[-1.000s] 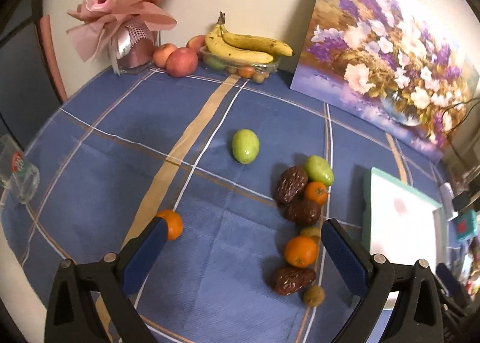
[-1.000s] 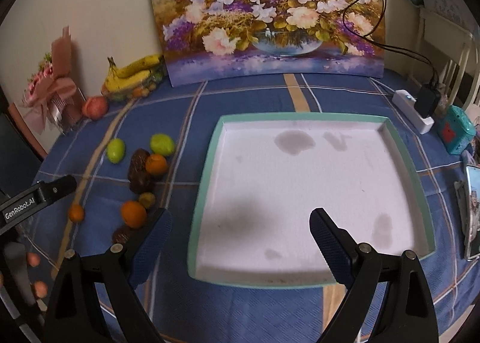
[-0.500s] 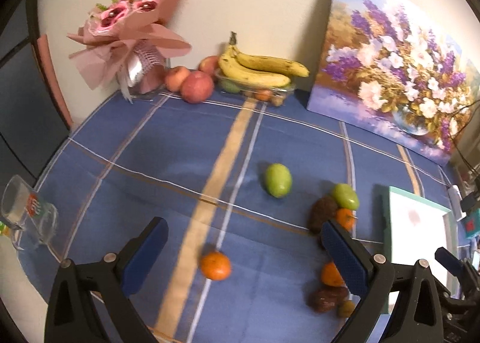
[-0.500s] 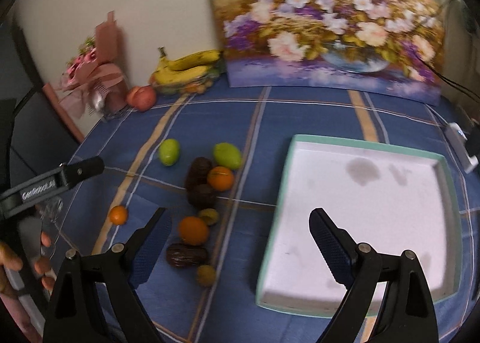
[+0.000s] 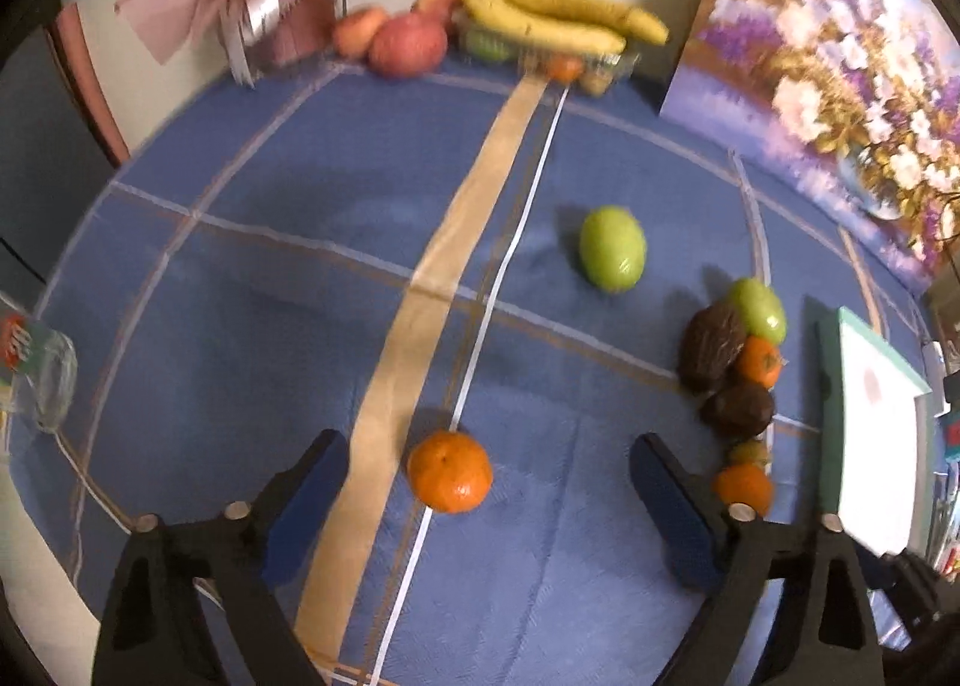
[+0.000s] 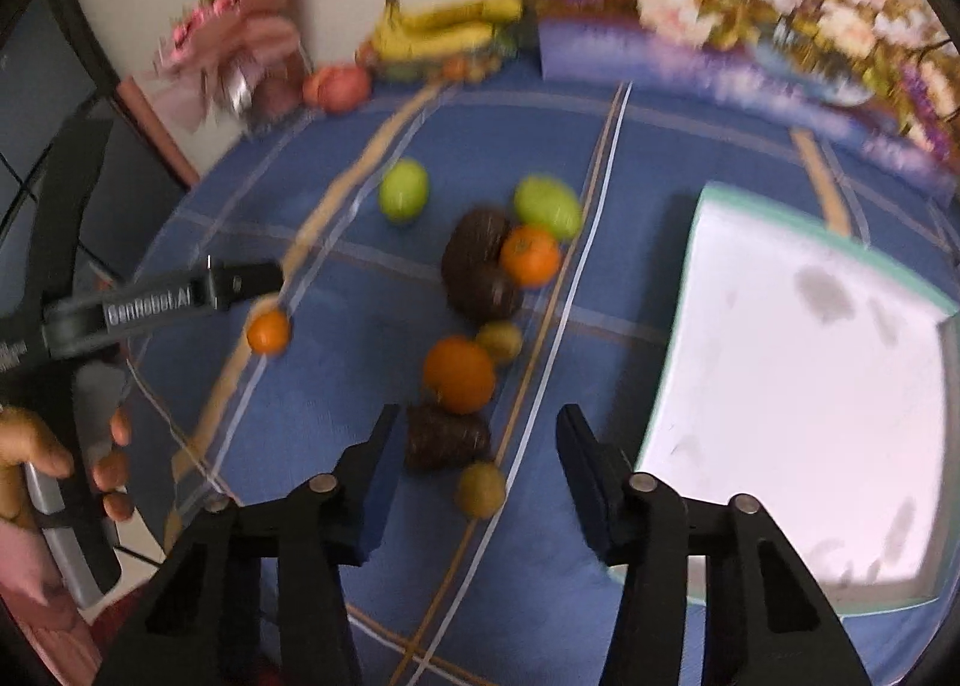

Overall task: Organize fruits
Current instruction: 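Grasp the tangerine with the left tool while the right tool approaches the small brown fruit, then grasp the small brown round fruit with the right tool while the left tool lifts the tangerine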

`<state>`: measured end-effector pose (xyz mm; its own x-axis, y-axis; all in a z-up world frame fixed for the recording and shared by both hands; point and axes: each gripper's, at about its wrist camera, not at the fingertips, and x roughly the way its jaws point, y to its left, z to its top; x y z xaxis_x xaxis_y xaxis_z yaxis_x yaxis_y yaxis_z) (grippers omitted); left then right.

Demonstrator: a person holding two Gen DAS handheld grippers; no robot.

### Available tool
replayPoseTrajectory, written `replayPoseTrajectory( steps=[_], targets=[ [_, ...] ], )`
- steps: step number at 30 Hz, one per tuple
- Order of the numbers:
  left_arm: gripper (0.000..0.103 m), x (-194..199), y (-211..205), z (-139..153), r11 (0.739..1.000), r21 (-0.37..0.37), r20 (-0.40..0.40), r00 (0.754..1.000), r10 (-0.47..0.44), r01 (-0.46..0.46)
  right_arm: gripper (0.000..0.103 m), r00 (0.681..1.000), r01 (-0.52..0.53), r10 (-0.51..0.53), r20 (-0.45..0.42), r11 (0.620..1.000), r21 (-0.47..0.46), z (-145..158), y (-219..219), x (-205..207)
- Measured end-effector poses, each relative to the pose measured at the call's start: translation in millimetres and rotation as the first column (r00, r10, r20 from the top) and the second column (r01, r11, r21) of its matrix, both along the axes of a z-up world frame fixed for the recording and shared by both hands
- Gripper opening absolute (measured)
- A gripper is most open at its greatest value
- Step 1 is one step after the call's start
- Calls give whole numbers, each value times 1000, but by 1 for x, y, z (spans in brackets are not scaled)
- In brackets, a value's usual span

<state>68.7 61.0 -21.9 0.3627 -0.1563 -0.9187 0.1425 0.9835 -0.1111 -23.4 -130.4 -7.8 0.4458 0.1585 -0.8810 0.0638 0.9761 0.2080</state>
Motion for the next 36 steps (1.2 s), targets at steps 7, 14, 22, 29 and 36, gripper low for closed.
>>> replayPoseTrajectory(
  steps=[7,14,22,29,36],
  targets=[
    [77,5,8,-30,999,-4,-97,995,32,-33,41,994,-35,36,-107,999,16,-30,10,0],
    [67,6,17,-37,997,-32,-114,991,65,-69,40,988,-44,45,-146,999,8,-46,16,2],
    [37,8,19,-33,996,-44,-116,991,67,-72,26,989,-41,41,-146,999,-2,-48,18,6],
    [37,7,15,-29,997,-53,-95,994,48,-53,25,991,-39,39,-128,999,6,-43,14,1],
    [37,-4,11,-2,997,-62,-8,999,34,-34,25,998,1,-1,-67,1000,5,-20,3,-11]
  ],
)
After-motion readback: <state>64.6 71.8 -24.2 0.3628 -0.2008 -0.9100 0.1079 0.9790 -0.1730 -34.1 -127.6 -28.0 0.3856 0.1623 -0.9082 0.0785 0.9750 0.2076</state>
